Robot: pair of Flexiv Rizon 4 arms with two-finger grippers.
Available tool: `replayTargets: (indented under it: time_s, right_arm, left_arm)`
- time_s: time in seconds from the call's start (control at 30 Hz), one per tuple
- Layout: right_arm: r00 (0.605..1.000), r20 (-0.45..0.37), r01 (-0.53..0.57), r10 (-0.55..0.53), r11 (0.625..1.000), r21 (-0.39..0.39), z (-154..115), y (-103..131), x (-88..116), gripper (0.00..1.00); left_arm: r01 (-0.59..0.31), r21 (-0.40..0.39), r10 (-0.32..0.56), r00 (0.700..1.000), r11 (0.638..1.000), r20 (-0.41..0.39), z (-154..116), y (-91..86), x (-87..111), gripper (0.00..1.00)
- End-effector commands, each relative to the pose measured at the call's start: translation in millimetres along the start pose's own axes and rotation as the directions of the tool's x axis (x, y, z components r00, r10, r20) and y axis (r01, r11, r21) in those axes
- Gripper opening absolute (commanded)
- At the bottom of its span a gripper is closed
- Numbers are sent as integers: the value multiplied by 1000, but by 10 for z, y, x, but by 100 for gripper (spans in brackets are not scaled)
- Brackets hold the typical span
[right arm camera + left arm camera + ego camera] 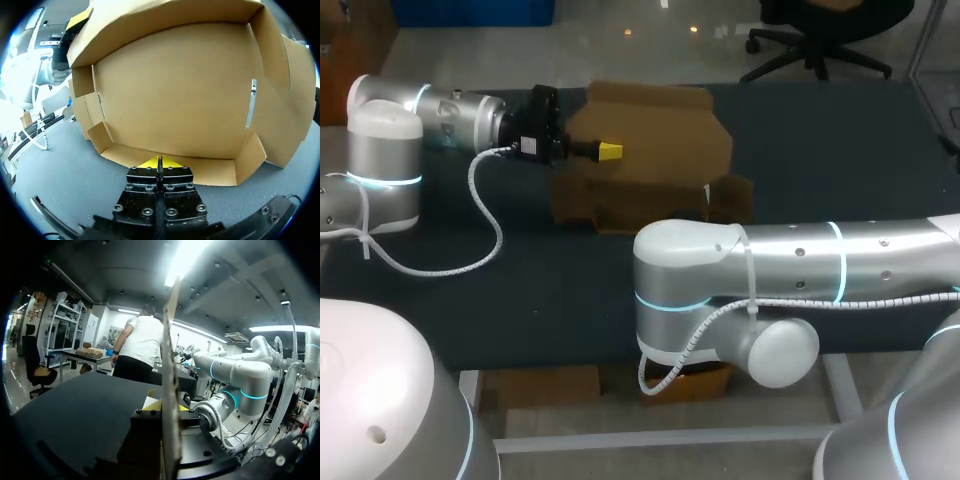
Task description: Assemble the packaging by folding the flat box into shape, placing the metal phone stand inside, and closing the box properly
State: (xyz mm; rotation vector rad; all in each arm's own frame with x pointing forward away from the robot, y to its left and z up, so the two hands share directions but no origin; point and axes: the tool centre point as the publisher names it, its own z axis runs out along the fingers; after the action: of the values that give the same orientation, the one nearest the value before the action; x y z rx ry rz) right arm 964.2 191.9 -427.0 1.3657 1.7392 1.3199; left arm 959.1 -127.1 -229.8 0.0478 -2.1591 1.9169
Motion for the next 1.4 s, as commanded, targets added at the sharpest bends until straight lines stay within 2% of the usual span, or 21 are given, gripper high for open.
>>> replayTargets:
  time_s: [0.03,1.4]
  right_arm:
    - [1000,6,1,-1,1000,-1,22,-36,11,0]
    - [1000,6,1,-1,1000,-1,22,-36,11,0]
  left_arm:
    - [-3,1,3,1000,1000,2,-10,35,-10,0]
    - [-37,2,37,999,999,37,-5,-4,-15,0]
